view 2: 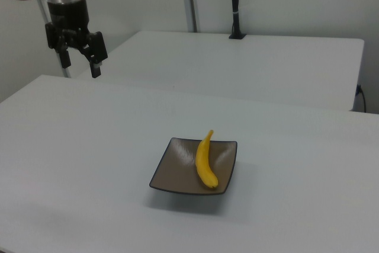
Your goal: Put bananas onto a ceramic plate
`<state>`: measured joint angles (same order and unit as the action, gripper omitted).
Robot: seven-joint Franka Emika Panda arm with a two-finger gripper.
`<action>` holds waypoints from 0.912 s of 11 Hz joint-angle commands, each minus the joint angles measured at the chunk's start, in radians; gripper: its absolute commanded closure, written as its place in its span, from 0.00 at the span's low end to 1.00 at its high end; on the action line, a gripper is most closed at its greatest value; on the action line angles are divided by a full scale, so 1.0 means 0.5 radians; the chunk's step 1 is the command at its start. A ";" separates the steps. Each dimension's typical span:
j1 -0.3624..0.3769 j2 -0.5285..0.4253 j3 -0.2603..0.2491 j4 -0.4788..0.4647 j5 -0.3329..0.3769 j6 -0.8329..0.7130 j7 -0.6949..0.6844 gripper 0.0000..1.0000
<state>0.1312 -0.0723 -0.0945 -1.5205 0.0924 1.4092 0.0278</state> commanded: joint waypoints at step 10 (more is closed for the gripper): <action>0.014 0.034 0.066 -0.232 -0.035 0.560 -0.114 0.00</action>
<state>0.1343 -0.0360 -0.0586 -1.6109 0.0861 1.6729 -0.0181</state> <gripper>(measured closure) 0.000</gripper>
